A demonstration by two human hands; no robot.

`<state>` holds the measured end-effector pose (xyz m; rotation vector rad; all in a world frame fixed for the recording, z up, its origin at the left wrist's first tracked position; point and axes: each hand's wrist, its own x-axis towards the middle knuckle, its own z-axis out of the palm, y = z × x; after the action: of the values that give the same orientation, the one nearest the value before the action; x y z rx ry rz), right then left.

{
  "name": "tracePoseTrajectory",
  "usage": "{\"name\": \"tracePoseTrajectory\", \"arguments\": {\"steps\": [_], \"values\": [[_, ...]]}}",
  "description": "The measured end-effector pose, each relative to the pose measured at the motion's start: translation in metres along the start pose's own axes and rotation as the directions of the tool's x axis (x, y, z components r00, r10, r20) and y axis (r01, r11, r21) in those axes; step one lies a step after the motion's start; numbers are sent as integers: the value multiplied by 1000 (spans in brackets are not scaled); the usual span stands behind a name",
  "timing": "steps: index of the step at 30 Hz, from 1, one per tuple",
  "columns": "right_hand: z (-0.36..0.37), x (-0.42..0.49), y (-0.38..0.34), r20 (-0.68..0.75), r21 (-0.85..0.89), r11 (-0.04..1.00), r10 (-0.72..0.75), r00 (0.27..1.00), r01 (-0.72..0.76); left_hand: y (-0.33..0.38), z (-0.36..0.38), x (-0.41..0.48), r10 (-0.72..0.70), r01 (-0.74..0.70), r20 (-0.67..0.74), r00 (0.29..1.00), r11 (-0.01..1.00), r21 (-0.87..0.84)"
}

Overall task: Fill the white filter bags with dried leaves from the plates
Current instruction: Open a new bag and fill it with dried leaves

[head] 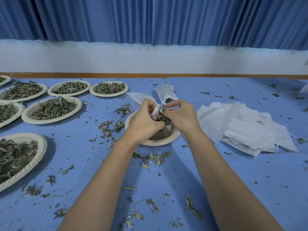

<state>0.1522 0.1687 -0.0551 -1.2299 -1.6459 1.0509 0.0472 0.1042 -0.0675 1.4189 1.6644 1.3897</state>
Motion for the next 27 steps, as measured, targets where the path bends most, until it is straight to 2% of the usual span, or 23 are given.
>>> {"name": "tracePoseTrajectory", "arguments": {"steps": [2,5,10,13,18,23,25,27], "values": [[1,-1,1,-23,16,1000,18,1000,-18,0,4,-2,69,-64,-32,997,989,136],[4,-4,0,6,31,999,10,1000,-11,0,4,-3,137,-122,-94,986,981,149],[-7,-7,-8,246,116,992,22,969,-52,-4,-3,-2,131,-123,-103,986,989,85],[-12,-8,-11,326,78,995,31,945,-60,-5,-5,-2,154,-144,-129,980,986,86],[-17,-7,-17,312,61,995,58,948,-81,-6,-4,-2,190,-172,-130,973,976,137],[-18,-8,-18,297,291,940,87,951,-177,-4,-5,-1,222,-207,-132,966,971,119],[-17,-6,-13,240,302,942,75,968,-148,-5,-7,-2,225,-211,-123,967,971,112],[-14,-4,-3,178,199,979,7,984,-43,-5,-9,-1,226,-216,-120,967,972,97]]}}
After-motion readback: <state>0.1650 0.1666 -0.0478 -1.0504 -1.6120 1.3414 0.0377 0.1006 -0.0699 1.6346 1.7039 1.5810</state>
